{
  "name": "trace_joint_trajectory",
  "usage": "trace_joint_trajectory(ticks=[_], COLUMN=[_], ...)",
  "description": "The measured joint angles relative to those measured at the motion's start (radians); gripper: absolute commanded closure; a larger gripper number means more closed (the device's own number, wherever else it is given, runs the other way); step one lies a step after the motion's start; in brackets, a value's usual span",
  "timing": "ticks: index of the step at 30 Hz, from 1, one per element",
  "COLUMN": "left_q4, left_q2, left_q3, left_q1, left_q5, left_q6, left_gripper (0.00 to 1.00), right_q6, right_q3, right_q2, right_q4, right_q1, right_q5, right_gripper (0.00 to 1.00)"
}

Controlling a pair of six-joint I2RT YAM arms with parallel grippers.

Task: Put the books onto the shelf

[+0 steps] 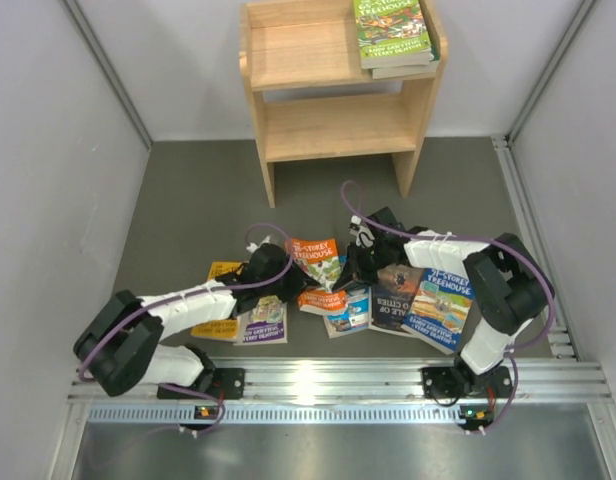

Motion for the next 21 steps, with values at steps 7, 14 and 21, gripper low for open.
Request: trace_joint_trajectory(ticks=[7, 14, 21], left_q4=[-0.34, -0.457, -0.501], left_q2=[-0.098, -0.113, -0.082], left_q3=[0.198, 0.443, 0.745], left_q1=[0.002, 0.015, 0.024], left_q5=[-0.073, -0.111, -0.104], left_q6=[0.101, 0.212, 0.293], left_gripper=[1.0, 1.0, 1.0], right_q6=[0.007, 0.029, 0.076], right_q3=[0.098, 0.261, 0.427], right_q2=[-0.026, -0.145, -0.323], right_q4=[-0.05, -0.169, -0.243], right_q1=[0.0, -0.003, -0.077], right_q5=[-0.054, -0.009, 0.012], right_gripper=[0.95, 0.0, 0.0])
